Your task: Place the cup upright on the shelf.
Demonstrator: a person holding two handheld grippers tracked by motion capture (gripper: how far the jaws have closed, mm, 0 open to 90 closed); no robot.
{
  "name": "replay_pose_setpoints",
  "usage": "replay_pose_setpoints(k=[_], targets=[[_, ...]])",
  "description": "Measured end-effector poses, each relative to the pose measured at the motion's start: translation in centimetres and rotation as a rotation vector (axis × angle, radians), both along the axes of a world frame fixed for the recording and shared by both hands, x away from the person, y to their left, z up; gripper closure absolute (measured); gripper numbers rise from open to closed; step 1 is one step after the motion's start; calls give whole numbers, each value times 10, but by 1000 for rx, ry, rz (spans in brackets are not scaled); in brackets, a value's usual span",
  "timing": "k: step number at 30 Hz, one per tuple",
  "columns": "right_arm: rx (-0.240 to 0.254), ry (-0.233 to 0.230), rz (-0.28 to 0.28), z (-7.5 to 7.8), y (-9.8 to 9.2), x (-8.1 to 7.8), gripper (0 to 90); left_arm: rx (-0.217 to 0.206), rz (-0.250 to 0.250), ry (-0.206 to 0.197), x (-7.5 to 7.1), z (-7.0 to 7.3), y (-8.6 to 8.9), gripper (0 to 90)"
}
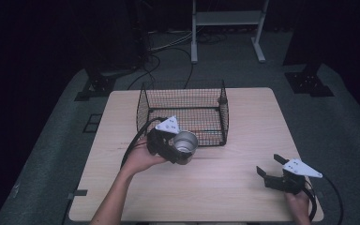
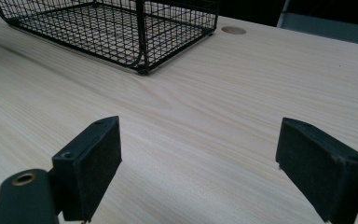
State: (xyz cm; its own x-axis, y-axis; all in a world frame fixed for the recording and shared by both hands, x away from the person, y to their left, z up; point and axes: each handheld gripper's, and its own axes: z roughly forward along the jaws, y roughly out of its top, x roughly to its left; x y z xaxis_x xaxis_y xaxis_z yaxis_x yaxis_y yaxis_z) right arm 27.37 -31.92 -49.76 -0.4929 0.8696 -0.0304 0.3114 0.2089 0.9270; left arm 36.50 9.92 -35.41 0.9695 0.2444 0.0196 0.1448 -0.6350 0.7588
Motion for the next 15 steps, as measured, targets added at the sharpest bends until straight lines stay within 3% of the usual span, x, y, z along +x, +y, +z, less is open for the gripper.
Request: replay_pose_setpoints(k=[9, 15], targets=[[3, 0, 3, 0, 0, 0, 135, -11, -19, 7, 10, 18, -2, 175], [4, 0, 5, 0, -1, 0, 135, 11, -13, 8, 15, 25, -5, 175]])
